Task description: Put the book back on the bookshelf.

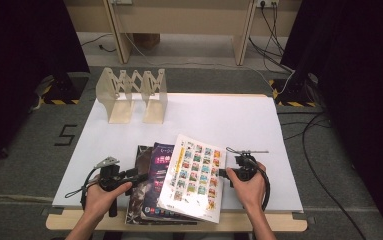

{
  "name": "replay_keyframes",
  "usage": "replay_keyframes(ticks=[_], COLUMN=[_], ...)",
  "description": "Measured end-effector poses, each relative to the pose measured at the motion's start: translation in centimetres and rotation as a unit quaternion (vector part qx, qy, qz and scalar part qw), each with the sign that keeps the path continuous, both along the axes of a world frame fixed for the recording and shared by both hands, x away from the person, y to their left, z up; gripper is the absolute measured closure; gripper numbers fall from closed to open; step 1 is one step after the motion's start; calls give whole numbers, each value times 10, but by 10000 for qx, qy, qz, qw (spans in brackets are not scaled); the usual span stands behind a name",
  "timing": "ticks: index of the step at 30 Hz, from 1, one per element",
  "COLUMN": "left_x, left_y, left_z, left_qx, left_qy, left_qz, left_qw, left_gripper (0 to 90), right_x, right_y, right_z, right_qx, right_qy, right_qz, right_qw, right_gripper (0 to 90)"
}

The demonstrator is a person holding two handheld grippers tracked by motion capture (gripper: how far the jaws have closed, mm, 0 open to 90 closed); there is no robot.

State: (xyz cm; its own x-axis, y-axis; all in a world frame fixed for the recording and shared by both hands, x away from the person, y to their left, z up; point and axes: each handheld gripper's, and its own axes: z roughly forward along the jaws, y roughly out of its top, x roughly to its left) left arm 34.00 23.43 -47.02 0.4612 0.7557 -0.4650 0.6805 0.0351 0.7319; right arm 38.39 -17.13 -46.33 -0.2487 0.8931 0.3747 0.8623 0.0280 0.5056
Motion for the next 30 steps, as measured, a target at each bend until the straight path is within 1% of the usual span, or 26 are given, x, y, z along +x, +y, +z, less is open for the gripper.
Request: replay_keyframes(ticks=[2, 4, 5, 7, 8, 10, 11, 12, 14, 16, 17, 18, 19, 20, 22, 23, 25, 28, 29, 30], left_x=[3, 5, 7, 12, 14, 20, 24, 28, 38, 45, 51, 51, 54, 56, 60, 60, 60, 59, 59, 59], left_y=[-7, -14, -18, -25, -29, -35, -38, -41, -45, -49, -52, -52, -54, -54, -56, -56, -55, -53, -52, -51], left_z=[2, 4, 4, 6, 6, 7, 7, 7, 8, 10, 13, 13, 14, 14, 12, 12, 9, 5, 4, 3], left_qx=[-32, 11, 16, 3, -46, -141, -145, -175, -190, -178, -170, -170, -93, -27, 87, 87, 73, 101, 73, 48], left_qy=[53, 53, 89, 157, 218, 330, 381, 423, 531, 555, 586, 586, 566, 589, 687, 687, 776, 872, 919, 947], left_qz=[-97, -222, -296, -409, -457, -500, -533, -532, -515, -492, -486, -486, -492, -493, -470, -470, -513, -493, -490, -481], left_qw=[9999, 9997, 9995, 9990, 9987, 9981, 9977, 9975, 9971, 9971, 9970, 9970, 9971, 9970, 9965, 9965, 9956, 9949, 9945, 9943], left_gripper=[386, 385, 383, 379, 378, 377, 377, 377, 377, 379, 379, 379, 378, 378, 379, 379, 378, 377, 378, 378], right_x=[0, 0, 0, 0, 0, 2, 2, 3, 4, 4, 5, 5, 4, 4, 3, 3, 2, 0, -1, -1], right_y=[0, 1, 1, 1, 1, 2, 2, 3, 3, 3, 5, 5, 7, 7, 10, 10, 12, 17, 22, 22], right_z=[0, -1, -2, -5, -5, -7, -7, -9, -10, -9, -8, -8, -7, -7, -8, -8, -7, -6, -4, -4], right_qx=[38, 229, 239, 344, 399, 590, 590, 696, 712, 712, 649, 649, 636, 636, 685, 685, 706, 657, 608, 608], right_qy=[66, 181, 221, 250, 306, 411, 411, 509, 534, 587, 603, 603, 652, 652, 637, 637, 659, 610, 575, 575], right_qz=[-2, 12, 29, -8, -47, -33, -33, -54, -68, -86, -84, -84, -145, -145, -151, -151, -189, -223, -202, -202], right_qw=[10000, 9996, 9995, 9991, 9987, 9974, 9974, 9963, 9960, 9957, 9960, 9960, 9957, 9957, 9955, 9955, 9951, 9957, 9963, 9963], right_gripper=[515, 509, 505, 496, 494, 477, 477, 455, 453, 454, 455, 455, 460, 460, 463, 463, 464, 465, 465, 465])
